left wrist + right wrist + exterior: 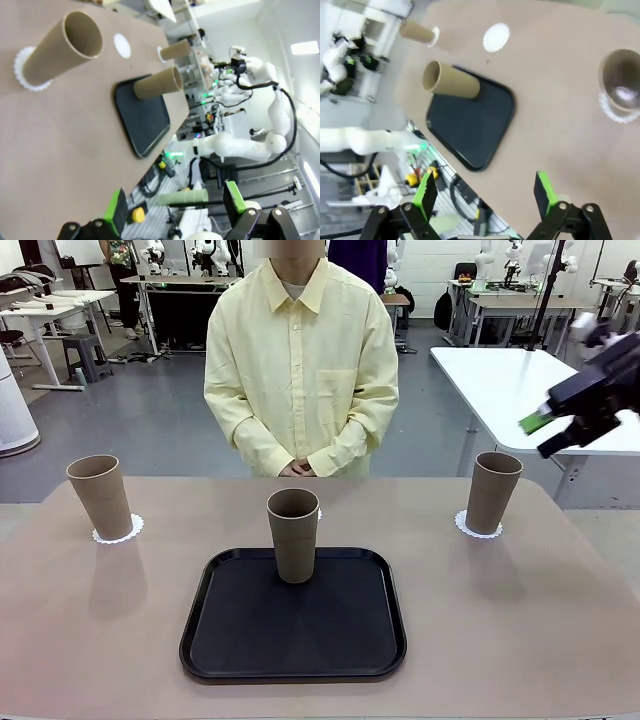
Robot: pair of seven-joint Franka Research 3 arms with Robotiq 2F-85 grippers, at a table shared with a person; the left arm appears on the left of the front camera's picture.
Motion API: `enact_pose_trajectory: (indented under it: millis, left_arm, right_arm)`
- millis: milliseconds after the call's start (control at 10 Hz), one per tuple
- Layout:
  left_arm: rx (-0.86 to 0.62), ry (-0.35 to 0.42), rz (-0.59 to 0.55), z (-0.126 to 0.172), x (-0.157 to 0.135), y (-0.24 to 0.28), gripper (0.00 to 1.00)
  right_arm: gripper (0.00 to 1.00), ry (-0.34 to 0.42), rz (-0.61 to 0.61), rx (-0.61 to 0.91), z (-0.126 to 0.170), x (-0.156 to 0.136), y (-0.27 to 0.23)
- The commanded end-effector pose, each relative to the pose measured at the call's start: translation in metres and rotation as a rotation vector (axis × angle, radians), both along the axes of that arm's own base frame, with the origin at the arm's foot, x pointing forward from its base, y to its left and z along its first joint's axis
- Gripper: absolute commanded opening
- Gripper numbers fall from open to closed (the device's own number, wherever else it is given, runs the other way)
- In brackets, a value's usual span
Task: Place coasters on the table and set cups on them.
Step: Take one Reusable plastic cup from the Flat Tray and place it on a coaster set by the human.
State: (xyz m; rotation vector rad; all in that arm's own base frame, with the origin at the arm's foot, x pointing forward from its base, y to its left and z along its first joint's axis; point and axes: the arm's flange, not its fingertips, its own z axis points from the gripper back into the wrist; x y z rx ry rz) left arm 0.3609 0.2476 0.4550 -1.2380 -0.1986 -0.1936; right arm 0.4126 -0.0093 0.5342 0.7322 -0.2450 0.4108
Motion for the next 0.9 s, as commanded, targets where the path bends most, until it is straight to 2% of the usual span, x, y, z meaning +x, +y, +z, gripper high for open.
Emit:
enact_pose_trajectory:
  millis: [0, 100, 300, 600, 800]
  left_arm:
    - [-0.003, 0.006, 0.007, 0.002, -0.001, 0.002, 1.0]
    - [-0.003, 0.006, 0.007, 0.002, -0.001, 0.002, 1.0]
    - [-0.003, 0.006, 0.007, 0.002, -0.001, 0.002, 1.0]
    - [-0.003, 0.006, 0.007, 0.002, -0.001, 0.002, 1.0]
    - [-0.003, 0.006, 0.007, 0.002, -0.001, 0.002, 1.0]
  right_arm:
    - [1.0, -0.068, 0.119, -0.108, -0.003, -0.021, 0.046]
    - [1.0, -0.117, 0.252, -0.17, -0.011, -0.023, 0.07]
    - [1.0, -0.152, 0.435, -0.301, -0.045, -0.02, 0.1]
    - [1.0, -0.147, 0.594, -0.418, -0.096, -0.015, 0.126]
    - [1.0, -0.139, 0.627, -0.399, -0.105, -0.014, 0.126]
